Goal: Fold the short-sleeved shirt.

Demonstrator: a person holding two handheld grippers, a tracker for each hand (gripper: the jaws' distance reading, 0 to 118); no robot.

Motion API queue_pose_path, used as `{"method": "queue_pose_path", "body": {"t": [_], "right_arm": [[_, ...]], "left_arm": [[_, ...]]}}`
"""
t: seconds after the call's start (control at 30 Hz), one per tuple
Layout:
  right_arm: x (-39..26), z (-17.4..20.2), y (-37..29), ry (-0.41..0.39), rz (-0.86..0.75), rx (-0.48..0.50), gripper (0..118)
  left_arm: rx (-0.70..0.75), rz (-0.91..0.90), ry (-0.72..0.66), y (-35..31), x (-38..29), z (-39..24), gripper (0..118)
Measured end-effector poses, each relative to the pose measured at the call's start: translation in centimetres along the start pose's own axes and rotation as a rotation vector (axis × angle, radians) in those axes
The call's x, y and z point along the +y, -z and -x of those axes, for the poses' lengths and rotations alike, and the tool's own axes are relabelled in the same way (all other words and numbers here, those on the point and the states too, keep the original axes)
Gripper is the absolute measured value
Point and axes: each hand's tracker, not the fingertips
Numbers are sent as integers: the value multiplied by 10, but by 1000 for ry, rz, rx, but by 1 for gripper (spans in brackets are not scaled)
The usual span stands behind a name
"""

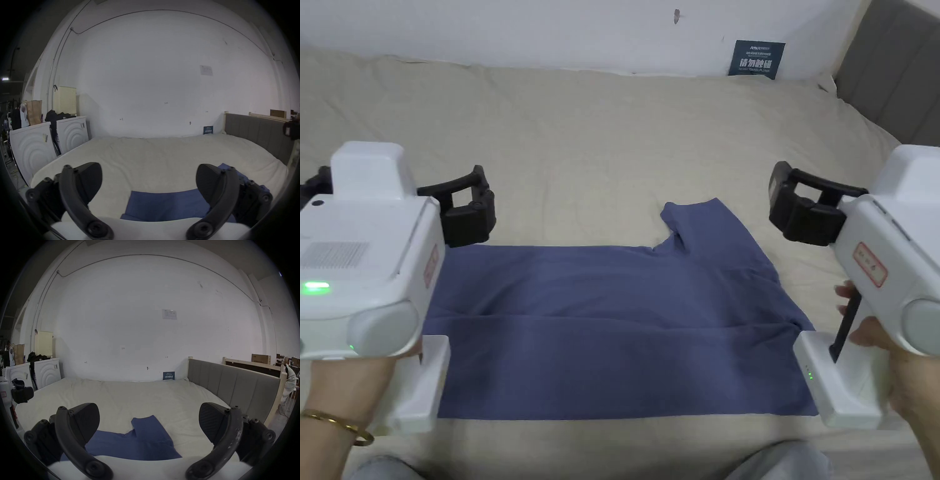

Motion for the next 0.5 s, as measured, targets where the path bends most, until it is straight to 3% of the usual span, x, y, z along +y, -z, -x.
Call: {"method": "queue_pose_path", "body": {"t": [0.07,0.1,0.17,0.23,0.27,0.33,0.5], "right_arm": [[-6,4,-1,11,18,17,111],[-8,6,-1,13,25,24,111],[-13,9,1,10,27,26,71],[-16,11,3,3,43,21,19],[-16,14,4,9,48,22,9],[-17,13,6,20,63,38,2],[-20,22,15,17,90,34,1]], "left_arm": [[-11,-4,12,1,-5,-6,90],[-19,0,19,0,-7,-8,90],[-30,16,41,1,-13,-13,58],[-34,37,45,2,-16,-15,23],[-38,48,38,3,-18,-15,12],[-41,62,21,4,-21,-14,1],[-55,153,-10,21,-20,-4,0]]}}
